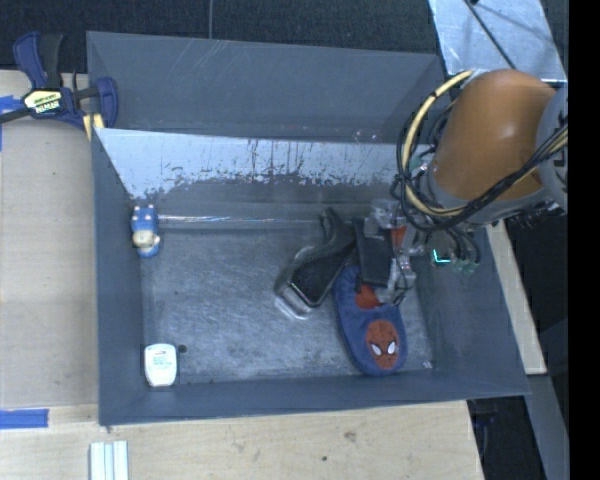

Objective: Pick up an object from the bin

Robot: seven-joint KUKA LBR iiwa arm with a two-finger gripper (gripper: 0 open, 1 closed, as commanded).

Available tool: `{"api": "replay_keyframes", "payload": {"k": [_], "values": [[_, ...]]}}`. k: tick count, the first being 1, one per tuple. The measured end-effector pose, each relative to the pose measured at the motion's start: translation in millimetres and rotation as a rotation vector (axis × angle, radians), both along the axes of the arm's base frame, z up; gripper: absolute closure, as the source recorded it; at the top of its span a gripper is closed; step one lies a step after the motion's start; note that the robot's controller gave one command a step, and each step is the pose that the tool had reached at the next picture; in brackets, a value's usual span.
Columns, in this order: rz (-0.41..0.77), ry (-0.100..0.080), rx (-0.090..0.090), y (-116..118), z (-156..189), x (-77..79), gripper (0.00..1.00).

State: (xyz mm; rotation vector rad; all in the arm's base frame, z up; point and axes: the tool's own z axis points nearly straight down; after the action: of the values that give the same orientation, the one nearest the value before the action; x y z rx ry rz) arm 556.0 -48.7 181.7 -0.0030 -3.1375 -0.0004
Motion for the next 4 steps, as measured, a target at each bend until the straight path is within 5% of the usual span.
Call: {"api": "replay_keyframes", "payload": {"k": [1,2,3,4], "values": [[-0.039,-0.030,-0.003,17,-98,33.7,0.00],[-0.038,-0.014,-0.006,15,-93,31.7,1.00],[-0.066,-0.018,-0.001,15,5,47.6,1.00],[-0.115,0.006,-0.001,8,-72,-31.0,1.00]]}}
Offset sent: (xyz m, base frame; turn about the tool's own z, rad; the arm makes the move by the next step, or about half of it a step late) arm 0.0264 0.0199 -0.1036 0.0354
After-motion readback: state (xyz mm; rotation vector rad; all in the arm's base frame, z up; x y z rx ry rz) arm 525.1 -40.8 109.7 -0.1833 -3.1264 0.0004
